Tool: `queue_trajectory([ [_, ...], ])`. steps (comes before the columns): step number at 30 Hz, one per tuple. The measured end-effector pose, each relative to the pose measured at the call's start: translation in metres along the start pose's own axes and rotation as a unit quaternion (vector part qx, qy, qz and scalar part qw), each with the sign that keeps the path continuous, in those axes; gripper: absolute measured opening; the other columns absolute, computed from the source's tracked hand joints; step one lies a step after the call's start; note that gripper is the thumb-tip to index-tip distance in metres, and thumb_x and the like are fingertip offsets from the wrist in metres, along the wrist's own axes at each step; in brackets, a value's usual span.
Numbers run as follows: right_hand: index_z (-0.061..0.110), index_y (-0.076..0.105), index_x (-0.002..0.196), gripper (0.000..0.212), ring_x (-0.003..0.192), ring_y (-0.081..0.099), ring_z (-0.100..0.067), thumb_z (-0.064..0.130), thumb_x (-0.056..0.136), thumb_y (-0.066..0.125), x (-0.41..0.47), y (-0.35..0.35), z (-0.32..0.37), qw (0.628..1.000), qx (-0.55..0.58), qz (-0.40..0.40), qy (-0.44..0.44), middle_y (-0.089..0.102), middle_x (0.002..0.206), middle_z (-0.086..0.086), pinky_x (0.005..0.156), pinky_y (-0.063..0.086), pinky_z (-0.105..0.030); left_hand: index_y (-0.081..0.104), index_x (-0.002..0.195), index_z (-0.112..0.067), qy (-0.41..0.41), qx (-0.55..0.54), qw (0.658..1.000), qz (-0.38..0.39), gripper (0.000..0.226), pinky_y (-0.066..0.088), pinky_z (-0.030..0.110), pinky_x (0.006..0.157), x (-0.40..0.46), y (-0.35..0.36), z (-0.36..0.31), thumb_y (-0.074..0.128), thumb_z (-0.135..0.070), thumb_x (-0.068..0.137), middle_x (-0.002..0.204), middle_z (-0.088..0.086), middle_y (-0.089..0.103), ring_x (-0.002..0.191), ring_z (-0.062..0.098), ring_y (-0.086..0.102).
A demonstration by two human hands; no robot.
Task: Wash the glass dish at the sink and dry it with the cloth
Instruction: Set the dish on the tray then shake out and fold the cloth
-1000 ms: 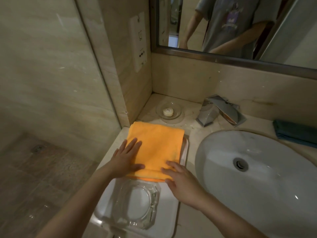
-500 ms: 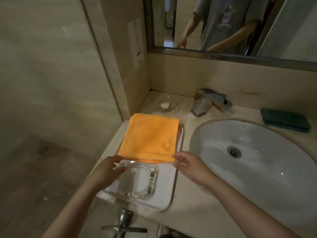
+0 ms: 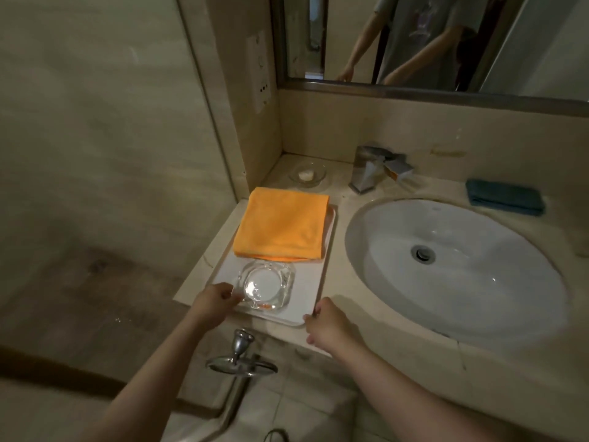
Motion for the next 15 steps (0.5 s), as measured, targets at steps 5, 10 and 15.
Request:
queue_trajectory([
  [5,0.023,0.047,0.094,0.021,0.085,0.068,-0.025,0.034,0.076,0.043,-0.001,0.007,-0.001,0.998,0.012,-0.052,0.029,0.068,0.098,-0.004,0.081,0.052,-0.035,0.064,0.082,-0.011,-0.014,-0.152,0.988,0.024,0.009,0.035,0.025,0.057,0.004,0.000,-0.001,0.063,-0.019,0.087,0.075,0.007,0.059,0.070,0.018,0.051],
  [10,0.011,0.047,0.108,0.020,0.074,0.067,-0.021,0.017,0.089,0.044,-0.007,0.011,0.005,0.992,0.081,-0.073,0.056,0.064,0.105,-0.009,0.044,0.039,-0.020,0.060,0.079,-0.006,-0.017,-0.177,0.981,0.072,0.013,0.027,0.024,0.047,0.010,0.002,0.002,0.063,-0.017,0.086,0.066,0.007,0.047,0.055,0.014,0.038],
  [15,0.007,0.049,0.105,0.019,0.082,0.068,-0.030,0.011,0.087,0.044,-0.010,0.018,0.008,0.978,0.125,-0.149,0.076,0.063,0.108,-0.012,0.066,0.055,-0.033,0.045,0.058,-0.011,0.003,-0.177,0.980,0.093,0.033,0.022,0.023,0.044,0.015,0.005,0.004,0.062,-0.015,0.086,0.056,0.002,0.037,0.050,0.012,0.031],
])
Point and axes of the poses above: each hand's wrist, its own x-axis towards the middle knuckle, its own y-axis out of the palm, z = x × y, the point moved 5 cm from there along x, towards the middle knuckle
